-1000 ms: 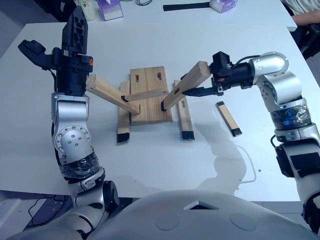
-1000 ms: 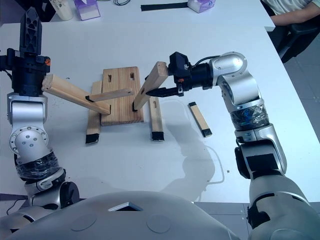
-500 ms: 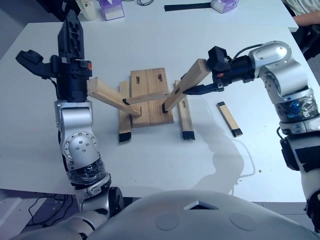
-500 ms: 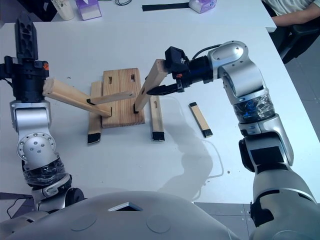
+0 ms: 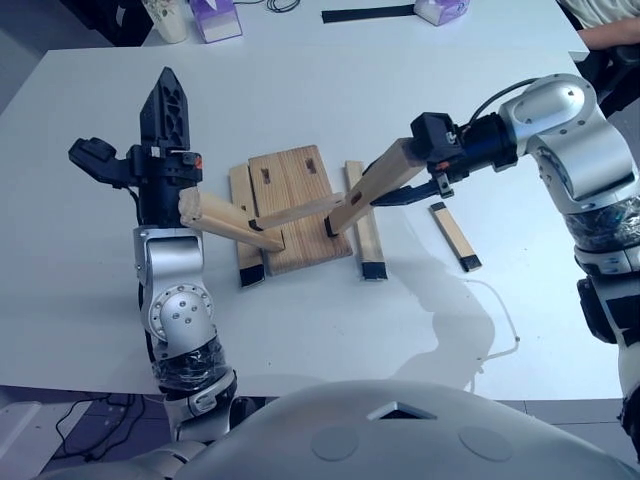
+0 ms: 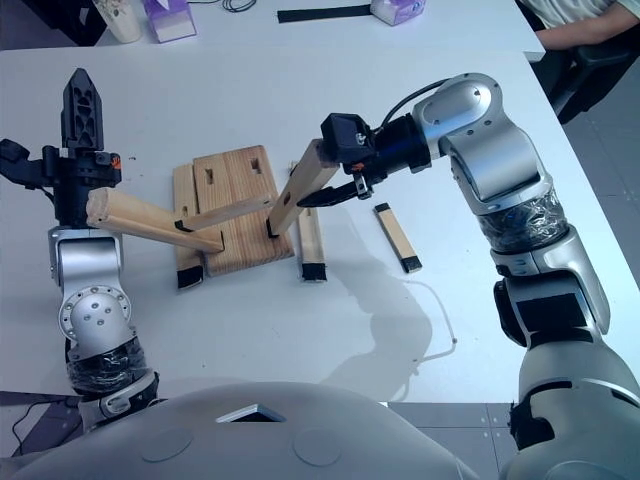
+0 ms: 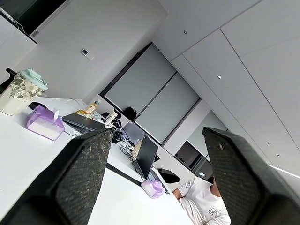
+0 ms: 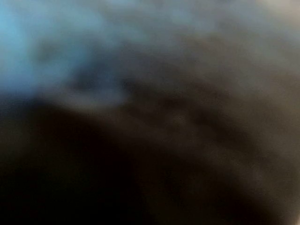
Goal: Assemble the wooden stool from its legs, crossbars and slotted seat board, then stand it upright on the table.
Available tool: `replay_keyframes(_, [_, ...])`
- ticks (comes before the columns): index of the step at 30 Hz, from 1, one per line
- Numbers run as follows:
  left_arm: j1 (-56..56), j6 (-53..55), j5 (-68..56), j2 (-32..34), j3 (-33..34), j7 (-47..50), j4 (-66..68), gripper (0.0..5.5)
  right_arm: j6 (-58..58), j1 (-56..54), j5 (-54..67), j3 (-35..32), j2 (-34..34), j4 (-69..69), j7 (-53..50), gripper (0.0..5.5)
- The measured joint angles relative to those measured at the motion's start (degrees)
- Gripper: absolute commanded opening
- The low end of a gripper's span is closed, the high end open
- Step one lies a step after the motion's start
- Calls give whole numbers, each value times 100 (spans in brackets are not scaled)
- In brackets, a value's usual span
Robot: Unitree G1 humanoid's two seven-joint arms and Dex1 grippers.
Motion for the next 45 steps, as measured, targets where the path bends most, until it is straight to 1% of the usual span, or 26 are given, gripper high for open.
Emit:
replay_keyframes(3, [18, -52, 61, -27, -14, 3, 3, 352, 257, -239, -1, 58, 252, 302, -48, 200])
replay_keyframes(7, [63, -113, 125, -98, -35, 5, 12, 352, 512, -465, -7, 123, 425, 507, -64, 200])
replay_keyframes(12, [141, -206, 236, -207, -93, 4, 31, 352, 328, -782, -161, 329, 581, 896, 157, 200])
replay_keyframes(17, [167, -345, 263, -232, -99, 11, 63, 352, 229, -768, -353, 515, 600, 610, 129, 200])
replay_keyframes(25, [182, -456, 364, -295, -141, 24, 100, 352, 239, -625, -455, 601, 609, 320, -63, 200])
replay_keyframes(41, [194, -504, 661, -34, -236, -54, 205, 352, 767, -762, -412, 607, 663, 356, -140, 200])
replay_keyframes(45, [173, -522, 728, 5, -265, -154, 343, 352, 1021, -688, -402, 606, 615, 49, -228, 200])
